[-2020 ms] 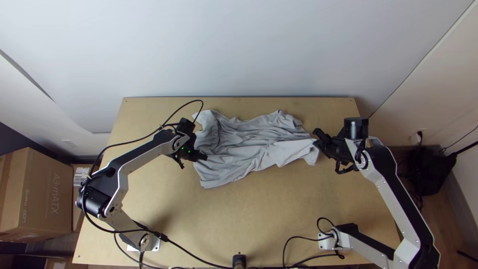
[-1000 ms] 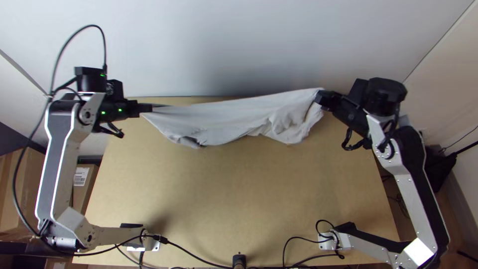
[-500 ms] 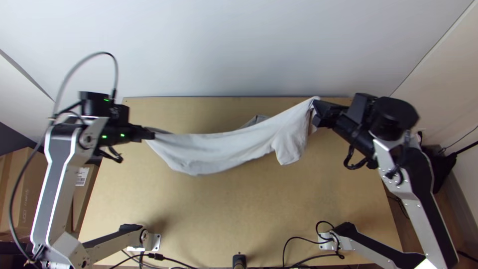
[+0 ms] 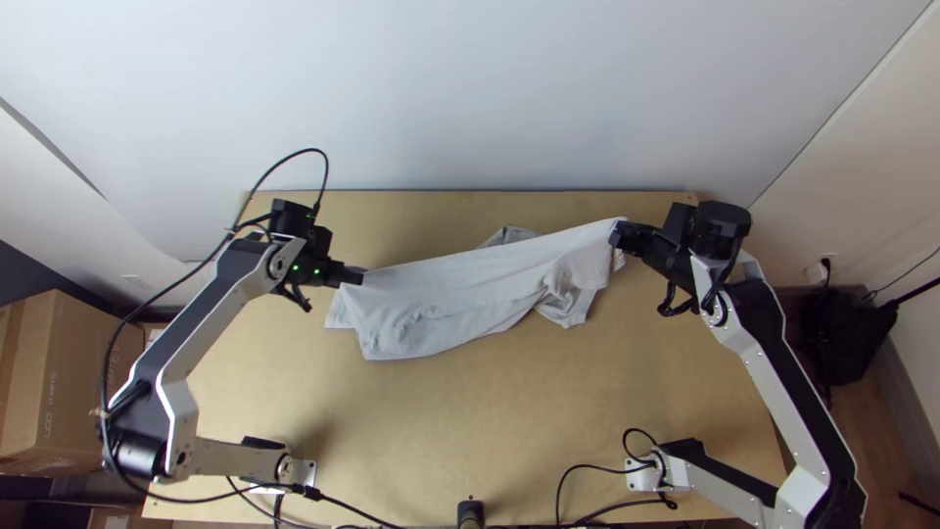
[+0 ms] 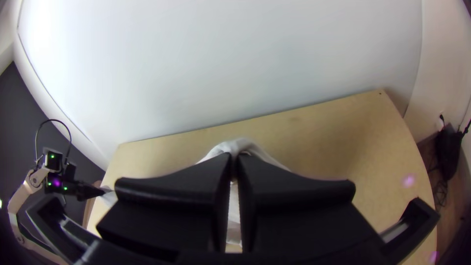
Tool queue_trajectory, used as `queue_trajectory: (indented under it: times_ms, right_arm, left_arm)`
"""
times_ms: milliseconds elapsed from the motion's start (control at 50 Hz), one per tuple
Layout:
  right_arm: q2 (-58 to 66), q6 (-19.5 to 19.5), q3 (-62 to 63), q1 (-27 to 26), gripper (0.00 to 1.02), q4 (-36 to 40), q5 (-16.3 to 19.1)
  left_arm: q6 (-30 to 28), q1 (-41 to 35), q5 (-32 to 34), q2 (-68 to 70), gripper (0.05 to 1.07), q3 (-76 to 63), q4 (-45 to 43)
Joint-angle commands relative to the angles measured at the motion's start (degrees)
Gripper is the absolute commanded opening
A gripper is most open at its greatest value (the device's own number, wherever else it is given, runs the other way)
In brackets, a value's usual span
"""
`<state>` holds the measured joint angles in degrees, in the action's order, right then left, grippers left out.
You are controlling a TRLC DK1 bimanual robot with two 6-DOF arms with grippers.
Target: Fold the t-shirt
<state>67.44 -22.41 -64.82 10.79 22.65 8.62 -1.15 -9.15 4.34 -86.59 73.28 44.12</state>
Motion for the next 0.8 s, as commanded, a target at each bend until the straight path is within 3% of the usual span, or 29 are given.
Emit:
queue_trajectory:
  times_ms: [0, 100, 140, 220, 280, 300, 440, 520, 660, 780]
  right_arm:
    - [0.94, 0.0, 2.24, -0.68, 0.02, -2.79, 0.43]
    - [1.2, -0.35, 3.29, -0.77, 0.02, -3.85, 0.43]
    - [1.2, -0.61, 3.64, -0.77, 0.02, -4.02, 0.43]
    - [1.12, -0.79, 3.82, -0.77, 0.02, -4.29, 0.34]
    - [0.85, -1.84, 3.91, -0.77, 0.02, -4.37, 0.34]
    - [0.76, -1.84, 3.91, -0.77, 0.02, -4.37, 0.34]
    - [0.24, -3.07, 4.0, -0.68, 0.02, -4.55, 0.34]
    - [0.15, -3.69, 4.0, -0.68, 0.02, -4.55, 0.34]
    - [0.41, -6.15, 3.64, -0.85, 0.02, -4.55, -0.36]
    - [0.59, -7.56, 3.47, -0.85, 0.02, -4.46, -0.89]
  left_arm:
    - [0.36, -0.52, 0.58, -5.17, 0.08, -0.5, -5.01]
    - [1.85, -0.52, 0.58, -9.13, 0.08, 1.34, -10.02]
    - [2.55, -0.43, 0.58, -10.71, 0.16, 2.75, -10.9]
    - [3.78, -0.43, 0.58, -12.38, 0.72, 6.09, -10.37]
    - [4.05, 0.01, 0.5, -12.11, 0.98, 8.11, -10.1]
    - [4.49, 0.27, 0.5, -11.85, 1.02, 8.81, -9.93]
    - [8.53, 4.4, 1.29, -7.19, 1.02, 11.54, -8.52]
    - [8.53, 6.77, 6.82, -3.85, 1.02, 11.71, -4.13]
    - [7.48, 7.21, 7.88, 3.0, 1.02, 7.23, 4.4]
    - [11.69, 8.53, 7.79, 8.1, 1.01, -0.5, 6.77]
